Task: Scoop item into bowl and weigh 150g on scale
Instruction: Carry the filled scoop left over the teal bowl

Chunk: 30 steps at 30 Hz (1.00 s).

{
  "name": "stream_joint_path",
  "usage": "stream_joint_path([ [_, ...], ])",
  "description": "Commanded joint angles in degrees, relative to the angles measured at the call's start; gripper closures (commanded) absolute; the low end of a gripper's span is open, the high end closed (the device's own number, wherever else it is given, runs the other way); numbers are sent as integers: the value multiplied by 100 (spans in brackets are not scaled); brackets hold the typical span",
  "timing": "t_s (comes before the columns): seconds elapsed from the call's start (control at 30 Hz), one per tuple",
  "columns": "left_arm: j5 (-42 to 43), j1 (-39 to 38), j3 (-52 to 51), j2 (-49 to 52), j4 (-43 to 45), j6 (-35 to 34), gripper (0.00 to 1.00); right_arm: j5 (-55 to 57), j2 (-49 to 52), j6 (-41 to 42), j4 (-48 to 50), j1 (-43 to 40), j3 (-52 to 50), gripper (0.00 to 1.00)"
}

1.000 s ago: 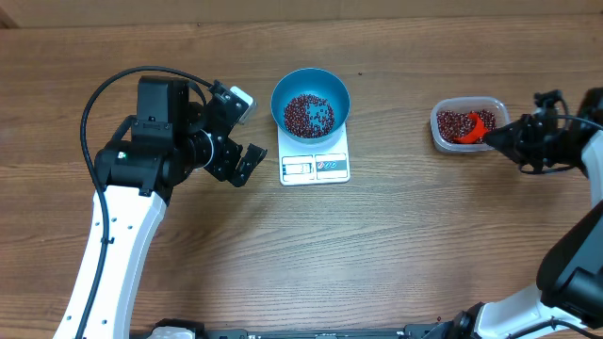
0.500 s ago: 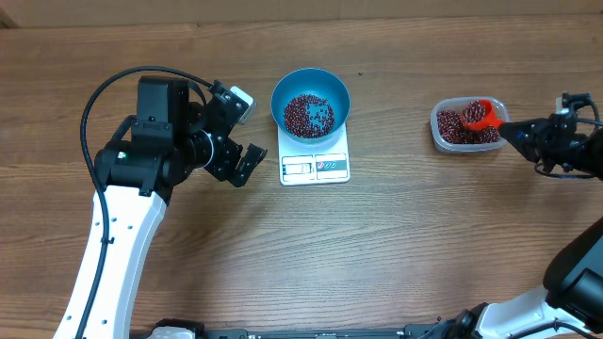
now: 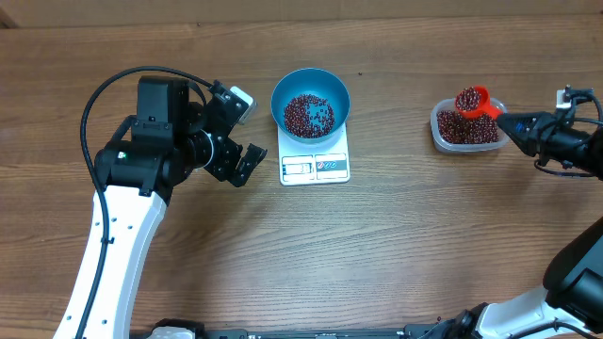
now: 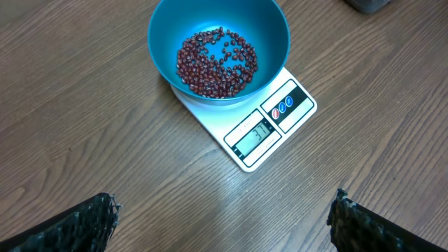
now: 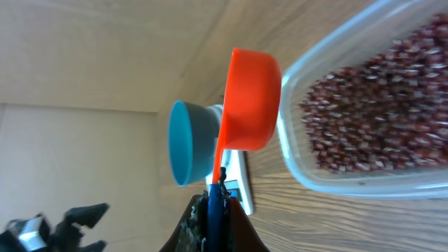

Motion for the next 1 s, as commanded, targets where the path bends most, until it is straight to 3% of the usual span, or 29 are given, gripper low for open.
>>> stream_joint_path([
  [0.0, 0, 20, -9, 42, 13, 155, 0, -549, 24, -9, 33, 146, -24, 96],
  [0.3, 0, 20, -9, 42, 13, 155, 0, -555, 24, 70, 107, 1119, -24, 96],
  [0.7, 0, 20, -9, 42, 13, 155, 0, -315, 24, 1930, 1843, 2940, -22, 96],
  [0.83, 0, 20, -9, 42, 13, 155, 0, 149, 22, 2516, 2437, 3545, -13, 96],
  [0.97, 0, 20, -9, 42, 13, 155, 0, 918, 22, 2592, 2439, 4120, 205, 96],
])
